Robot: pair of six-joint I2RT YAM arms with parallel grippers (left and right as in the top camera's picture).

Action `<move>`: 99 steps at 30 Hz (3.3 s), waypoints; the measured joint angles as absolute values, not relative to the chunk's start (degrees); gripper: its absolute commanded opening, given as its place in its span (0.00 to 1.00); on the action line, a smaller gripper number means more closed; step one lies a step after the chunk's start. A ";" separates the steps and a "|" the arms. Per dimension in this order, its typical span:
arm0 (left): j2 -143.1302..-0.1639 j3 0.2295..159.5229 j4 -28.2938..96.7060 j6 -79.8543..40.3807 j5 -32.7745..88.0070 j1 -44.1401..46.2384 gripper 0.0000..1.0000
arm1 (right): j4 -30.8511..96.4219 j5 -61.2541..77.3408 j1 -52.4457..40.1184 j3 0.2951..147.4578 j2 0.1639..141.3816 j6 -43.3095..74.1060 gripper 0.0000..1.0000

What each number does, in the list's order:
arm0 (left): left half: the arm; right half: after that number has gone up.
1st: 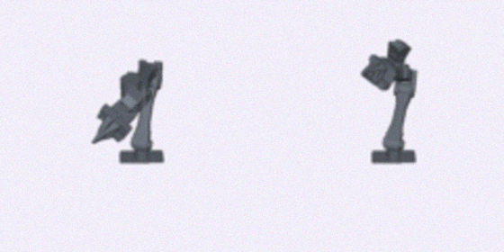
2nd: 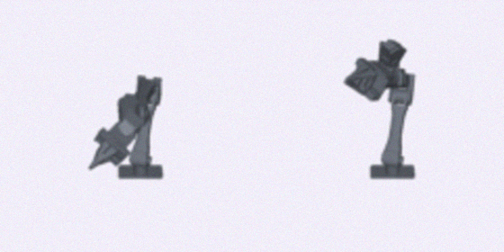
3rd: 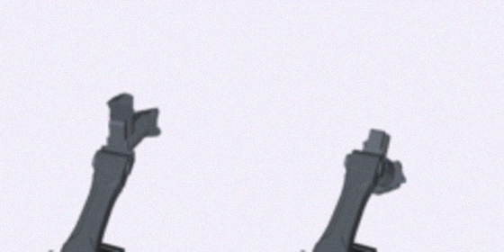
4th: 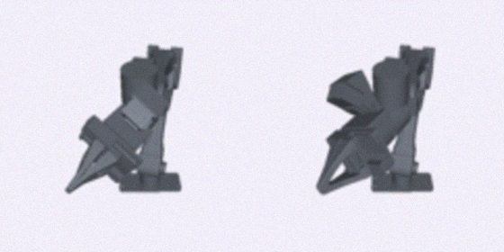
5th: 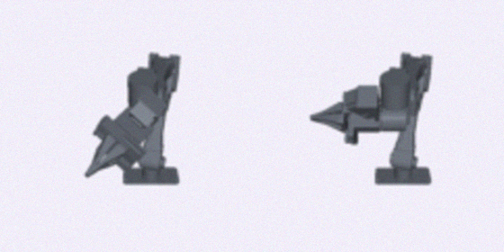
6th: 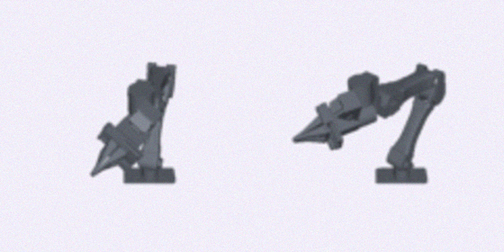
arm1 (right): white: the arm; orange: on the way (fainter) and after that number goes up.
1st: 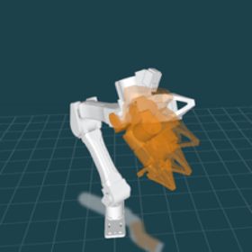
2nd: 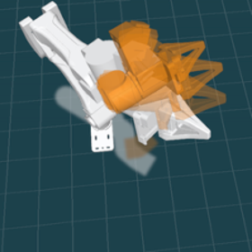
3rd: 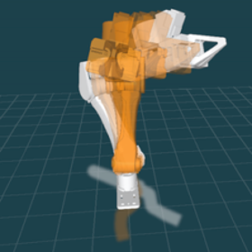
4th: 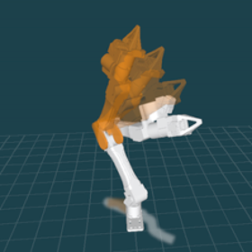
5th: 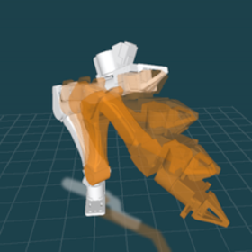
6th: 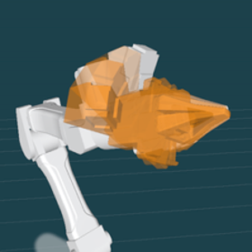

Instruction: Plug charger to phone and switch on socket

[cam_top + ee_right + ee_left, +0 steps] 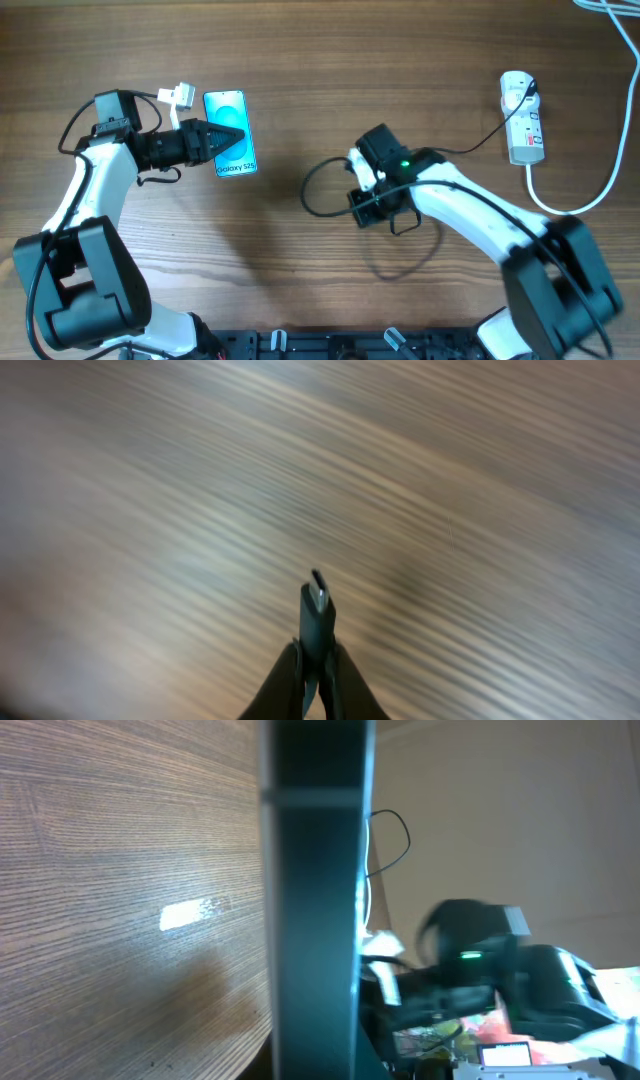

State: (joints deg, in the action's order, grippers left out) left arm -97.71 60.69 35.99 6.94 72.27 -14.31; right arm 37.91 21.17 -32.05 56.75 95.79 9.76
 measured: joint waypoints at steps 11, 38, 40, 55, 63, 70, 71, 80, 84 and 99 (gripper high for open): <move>-97.71 60.69 35.99 6.94 72.31 -14.11 0.04 | 21.52 49.82 -32.51 57.58 90.41 8.45 0.04; -97.71 60.66 36.23 6.81 76.05 -11.73 0.04 | -14.22 63.00 -40.66 57.47 106.08 18.22 0.04; -97.71 60.66 37.15 7.57 77.60 -11.73 0.04 | -15.31 63.05 -40.05 57.47 106.08 19.81 0.04; -97.71 60.66 39.70 8.97 80.03 -11.73 0.04 | -19.38 62.63 -38.48 57.47 106.08 28.29 0.04; -97.71 60.66 40.32 8.97 80.29 -11.73 0.04 | -19.38 62.48 -39.62 57.47 106.08 30.24 0.04; -97.71 60.66 40.77 8.97 80.95 -11.73 0.07 | -19.38 60.84 -39.72 57.47 106.08 31.48 0.04; -97.71 60.66 40.77 8.97 81.08 -11.73 0.07 | -19.38 60.75 -39.72 57.47 106.08 31.53 0.04; -97.71 60.66 40.80 8.97 81.52 -11.73 0.04 | -19.38 60.14 -39.72 57.47 106.08 31.70 0.04; -97.71 60.66 40.75 8.97 81.52 -11.73 0.04 | -19.70 60.16 -39.72 57.47 106.08 31.73 0.04; -97.71 60.66 39.29 8.99 81.93 -11.73 0.04 | -20.49 61.58 -39.72 57.47 106.10 31.68 0.04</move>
